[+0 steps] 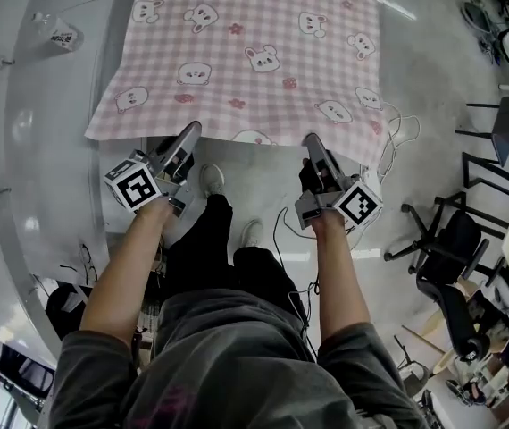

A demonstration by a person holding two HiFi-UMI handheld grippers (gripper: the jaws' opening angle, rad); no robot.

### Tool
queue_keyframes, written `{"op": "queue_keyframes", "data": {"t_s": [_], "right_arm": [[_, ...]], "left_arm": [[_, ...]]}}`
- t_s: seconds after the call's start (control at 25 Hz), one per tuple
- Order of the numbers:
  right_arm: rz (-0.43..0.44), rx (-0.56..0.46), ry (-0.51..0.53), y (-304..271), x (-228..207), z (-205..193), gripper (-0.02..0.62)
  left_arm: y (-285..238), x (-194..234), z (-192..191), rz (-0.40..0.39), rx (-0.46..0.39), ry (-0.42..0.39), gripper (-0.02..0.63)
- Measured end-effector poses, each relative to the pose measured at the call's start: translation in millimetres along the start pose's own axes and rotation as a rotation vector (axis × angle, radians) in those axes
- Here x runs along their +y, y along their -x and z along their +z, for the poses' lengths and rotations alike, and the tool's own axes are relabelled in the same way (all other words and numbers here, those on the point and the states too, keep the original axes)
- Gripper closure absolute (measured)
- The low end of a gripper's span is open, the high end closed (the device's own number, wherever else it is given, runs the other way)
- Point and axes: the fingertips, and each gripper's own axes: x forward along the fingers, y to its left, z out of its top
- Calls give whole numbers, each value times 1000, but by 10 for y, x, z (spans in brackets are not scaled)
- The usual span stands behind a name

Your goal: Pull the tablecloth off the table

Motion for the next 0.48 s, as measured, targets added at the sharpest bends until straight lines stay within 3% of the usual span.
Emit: {"op": "queue_keyframes", "data": {"t_s": [0.16,0.48], "right_arm": [[-33,1,-5,-104,-123,-23,589],[18,2,10,112,106,31,589]], "left_arm": [[-105,209,-11,-25,0,36,604],[33,-91,-51,-41,-40,15,604]]}}
